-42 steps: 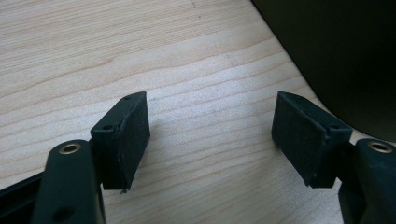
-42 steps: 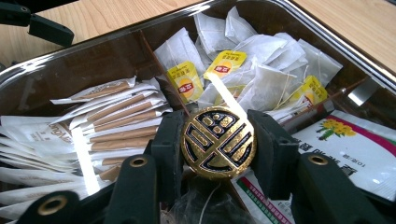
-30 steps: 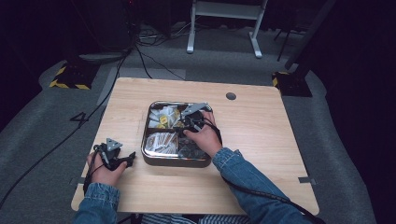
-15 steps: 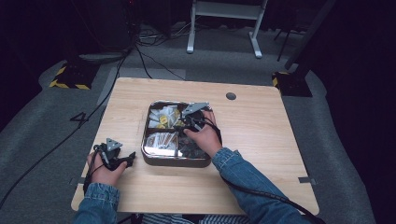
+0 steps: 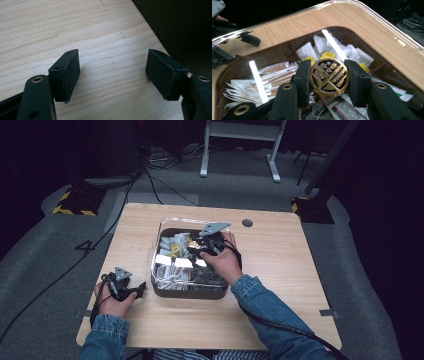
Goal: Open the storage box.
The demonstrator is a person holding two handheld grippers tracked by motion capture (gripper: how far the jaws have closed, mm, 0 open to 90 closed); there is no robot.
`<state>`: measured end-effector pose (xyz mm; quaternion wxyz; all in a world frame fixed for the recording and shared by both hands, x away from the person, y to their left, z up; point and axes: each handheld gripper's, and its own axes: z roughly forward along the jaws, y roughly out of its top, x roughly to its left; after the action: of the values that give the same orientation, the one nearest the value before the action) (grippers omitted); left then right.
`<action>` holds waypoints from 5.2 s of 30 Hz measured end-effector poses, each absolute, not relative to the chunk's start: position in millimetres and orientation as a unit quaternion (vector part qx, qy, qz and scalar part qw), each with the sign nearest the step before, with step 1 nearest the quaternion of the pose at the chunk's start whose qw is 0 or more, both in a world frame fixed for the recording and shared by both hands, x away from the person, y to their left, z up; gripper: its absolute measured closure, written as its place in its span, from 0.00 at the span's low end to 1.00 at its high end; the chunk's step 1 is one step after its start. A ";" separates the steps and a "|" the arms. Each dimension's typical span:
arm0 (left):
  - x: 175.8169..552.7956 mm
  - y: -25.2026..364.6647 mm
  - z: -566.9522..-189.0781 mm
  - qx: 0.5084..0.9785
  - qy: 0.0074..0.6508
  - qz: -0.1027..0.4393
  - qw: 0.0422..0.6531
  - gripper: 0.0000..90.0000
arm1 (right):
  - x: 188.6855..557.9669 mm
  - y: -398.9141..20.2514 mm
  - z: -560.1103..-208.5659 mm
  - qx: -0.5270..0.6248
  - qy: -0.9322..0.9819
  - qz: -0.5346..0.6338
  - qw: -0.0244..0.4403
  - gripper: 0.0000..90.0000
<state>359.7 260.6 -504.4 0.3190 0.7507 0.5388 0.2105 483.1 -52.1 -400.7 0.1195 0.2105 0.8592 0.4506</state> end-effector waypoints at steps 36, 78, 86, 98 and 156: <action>359.7 260.8 -504.2 0.754 0.535 0.207 0.319 0.30 | 468.0 -157.7 -348.9 0.224 0.838 0.474 0.149 0.65; 358.8 261.3 -504.4 0.755 0.534 0.209 0.319 0.30 | 485.4 -286.4 -411.4 0.336 0.809 0.455 0.162 0.65; 358.8 261.3 -504.4 0.755 0.534 0.208 0.319 0.30 | 489.6 -298.5 -428.0 0.359 0.811 0.435 0.158 0.65; 360.2 260.4 -504.1 0.753 0.537 0.209 0.317 0.29 | 493.9 -312.8 -449.8 0.383 0.815 0.406 0.154 0.65; 361.1 256.5 -500.2 0.750 0.546 0.215 0.304 0.29 | 493.9 -319.4 -475.8 0.387 0.820 0.393 0.152 0.49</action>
<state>361.1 256.5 -500.2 0.3044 0.7505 0.5460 0.2147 493.9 -319.4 -475.8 0.1515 0.3873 0.8201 0.3931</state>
